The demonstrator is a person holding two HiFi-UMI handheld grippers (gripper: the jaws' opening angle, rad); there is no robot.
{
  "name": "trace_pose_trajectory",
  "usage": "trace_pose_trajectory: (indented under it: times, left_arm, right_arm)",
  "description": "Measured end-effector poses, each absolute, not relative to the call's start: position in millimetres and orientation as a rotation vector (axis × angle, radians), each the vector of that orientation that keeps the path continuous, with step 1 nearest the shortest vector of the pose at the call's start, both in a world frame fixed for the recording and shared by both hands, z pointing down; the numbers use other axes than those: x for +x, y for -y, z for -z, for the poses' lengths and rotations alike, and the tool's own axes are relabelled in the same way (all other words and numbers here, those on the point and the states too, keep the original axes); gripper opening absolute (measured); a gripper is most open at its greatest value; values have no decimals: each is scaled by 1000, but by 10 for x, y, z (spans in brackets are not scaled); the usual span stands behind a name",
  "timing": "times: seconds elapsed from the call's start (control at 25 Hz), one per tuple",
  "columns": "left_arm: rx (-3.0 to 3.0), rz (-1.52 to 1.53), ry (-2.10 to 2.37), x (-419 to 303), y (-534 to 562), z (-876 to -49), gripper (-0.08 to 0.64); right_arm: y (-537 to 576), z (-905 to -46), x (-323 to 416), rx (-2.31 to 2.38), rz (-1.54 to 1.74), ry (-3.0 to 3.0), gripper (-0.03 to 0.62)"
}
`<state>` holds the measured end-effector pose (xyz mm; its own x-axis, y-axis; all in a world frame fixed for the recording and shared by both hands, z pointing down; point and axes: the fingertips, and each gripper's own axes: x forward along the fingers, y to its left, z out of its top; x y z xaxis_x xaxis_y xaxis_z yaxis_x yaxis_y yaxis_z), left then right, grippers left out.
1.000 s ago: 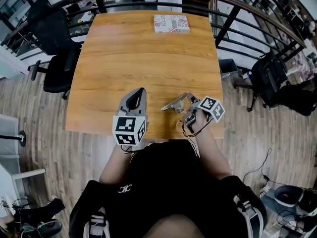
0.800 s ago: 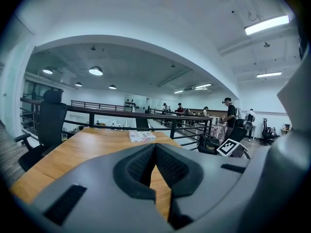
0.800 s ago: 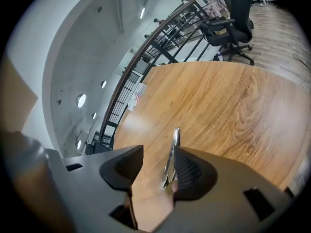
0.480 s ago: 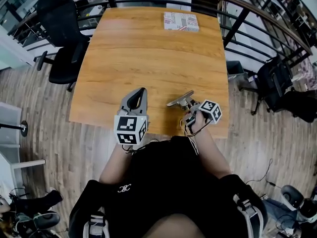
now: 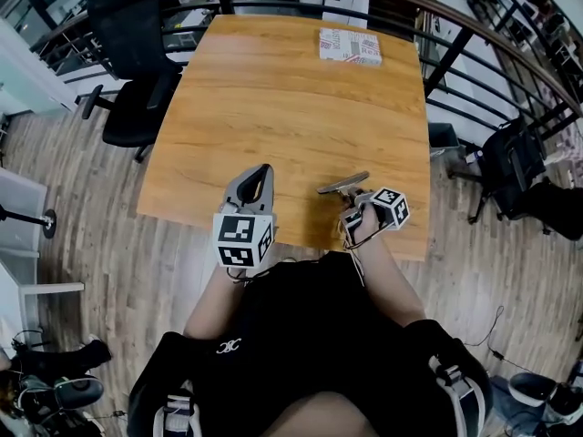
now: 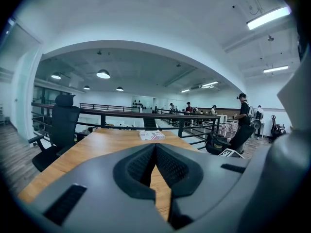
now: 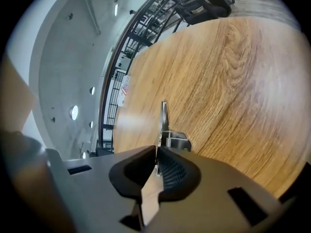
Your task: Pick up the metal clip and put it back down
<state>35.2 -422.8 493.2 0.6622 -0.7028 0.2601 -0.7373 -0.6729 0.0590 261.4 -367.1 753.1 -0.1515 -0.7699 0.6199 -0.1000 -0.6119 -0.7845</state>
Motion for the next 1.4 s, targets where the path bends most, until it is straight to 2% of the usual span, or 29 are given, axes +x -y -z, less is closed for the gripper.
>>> trace_pose_trajectory:
  times: [0.32,0.56,1.04,1.4]
  left_arm:
    - [2696,-319,1219,170,4170,-4964,14]
    - [2691,-318,1215,107,4145,-4950,14]
    - [2703,-311,1193,122,4109,-4941,14]
    - [2719,-300,1180,187,4110,-4873,12]
  right_arm:
    - [3672,-7397,2629,-1718,1705,-1066,29]
    - [3797,-6953,2573,-1623,1576,-1183,26]
    - [3978,-5327,2421,-1429,1226,-1500,26]
    - [3799,-4310,2401,-1703,725,-1789,26]
